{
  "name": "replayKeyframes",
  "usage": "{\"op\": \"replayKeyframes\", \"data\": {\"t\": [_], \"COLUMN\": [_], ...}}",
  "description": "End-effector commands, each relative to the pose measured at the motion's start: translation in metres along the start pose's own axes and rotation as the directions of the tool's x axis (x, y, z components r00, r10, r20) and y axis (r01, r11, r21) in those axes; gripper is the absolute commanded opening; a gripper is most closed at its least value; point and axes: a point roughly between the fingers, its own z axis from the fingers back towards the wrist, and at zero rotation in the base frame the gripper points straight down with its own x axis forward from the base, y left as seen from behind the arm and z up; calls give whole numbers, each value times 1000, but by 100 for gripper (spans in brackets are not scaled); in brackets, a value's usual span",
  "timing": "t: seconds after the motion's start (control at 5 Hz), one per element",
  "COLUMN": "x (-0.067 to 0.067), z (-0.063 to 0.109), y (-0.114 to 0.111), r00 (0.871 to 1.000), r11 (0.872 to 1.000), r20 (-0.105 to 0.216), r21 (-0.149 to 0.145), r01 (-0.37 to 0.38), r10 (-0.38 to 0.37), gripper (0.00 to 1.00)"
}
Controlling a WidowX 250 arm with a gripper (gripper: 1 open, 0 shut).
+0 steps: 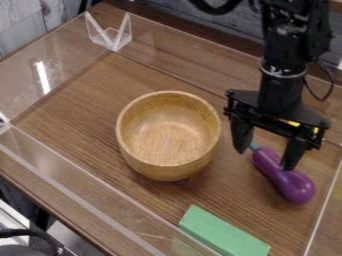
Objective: Put the purple eggplant in the brown bowl
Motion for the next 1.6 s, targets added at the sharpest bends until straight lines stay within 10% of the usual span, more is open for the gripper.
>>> {"op": "replayKeyframes", "data": {"t": [0.0,1.4], "x": [7,18], "z": [11,-37], "y": [-10,-21], "r00": [997,998], "r11": [1000,999], "r20": [71,35], "r21": [-29,-15], "r01": [-6,-49], "r10": [8,50], "gripper": [100,100]}}
